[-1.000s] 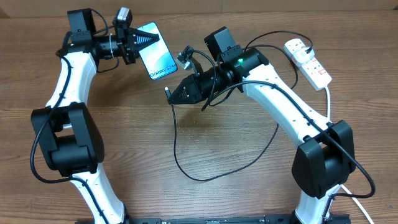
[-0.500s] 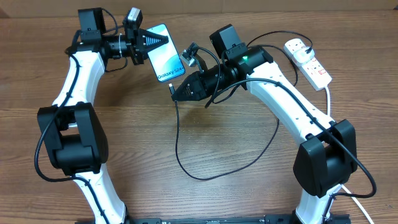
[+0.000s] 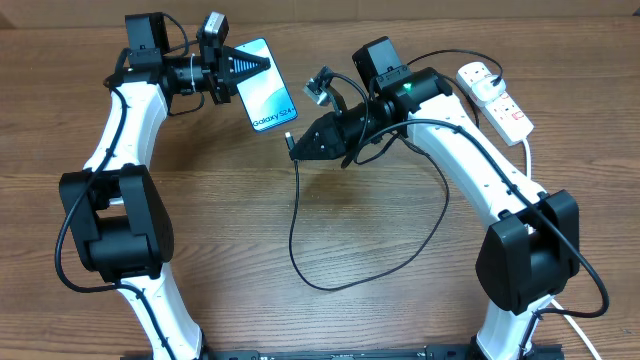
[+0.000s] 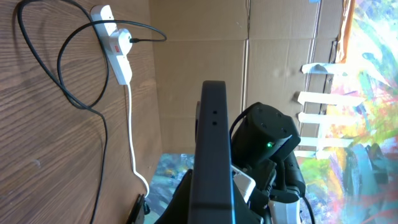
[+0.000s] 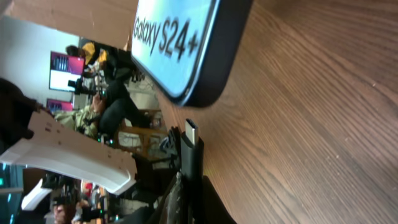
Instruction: Plug charger to phone and switch on socket
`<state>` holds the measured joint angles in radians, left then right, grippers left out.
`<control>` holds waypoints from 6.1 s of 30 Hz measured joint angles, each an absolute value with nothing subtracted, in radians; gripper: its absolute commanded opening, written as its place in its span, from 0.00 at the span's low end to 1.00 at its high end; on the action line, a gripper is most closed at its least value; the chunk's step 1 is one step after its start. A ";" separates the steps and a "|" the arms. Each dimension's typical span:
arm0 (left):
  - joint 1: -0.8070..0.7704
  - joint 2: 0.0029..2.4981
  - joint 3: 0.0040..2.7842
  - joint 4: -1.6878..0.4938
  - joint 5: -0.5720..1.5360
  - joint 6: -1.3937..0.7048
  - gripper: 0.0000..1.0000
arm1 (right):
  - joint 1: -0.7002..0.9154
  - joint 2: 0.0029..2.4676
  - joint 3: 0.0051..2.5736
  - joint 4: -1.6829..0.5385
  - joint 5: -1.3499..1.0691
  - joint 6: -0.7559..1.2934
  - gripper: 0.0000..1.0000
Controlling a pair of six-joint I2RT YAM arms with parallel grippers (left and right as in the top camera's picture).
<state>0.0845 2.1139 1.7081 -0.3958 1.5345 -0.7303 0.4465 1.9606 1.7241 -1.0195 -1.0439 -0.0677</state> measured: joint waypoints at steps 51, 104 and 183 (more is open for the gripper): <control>0.032 2.114 1.708 -0.396 1.534 -0.703 0.04 | 0.445 1.961 1.773 -1.086 -1.019 -0.143 0.04; 0.032 2.114 1.708 -0.395 1.541 -0.703 0.04 | 0.437 1.961 1.773 -1.135 -1.022 -0.142 0.04; 0.048 2.114 1.716 -0.384 1.523 -0.693 0.04 | 0.444 1.961 1.773 -0.951 -1.046 0.069 0.04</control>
<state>0.0483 2.1139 1.7157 -0.3840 1.5234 -0.6930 0.4442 1.9606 1.7725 -0.9508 -1.0458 0.0689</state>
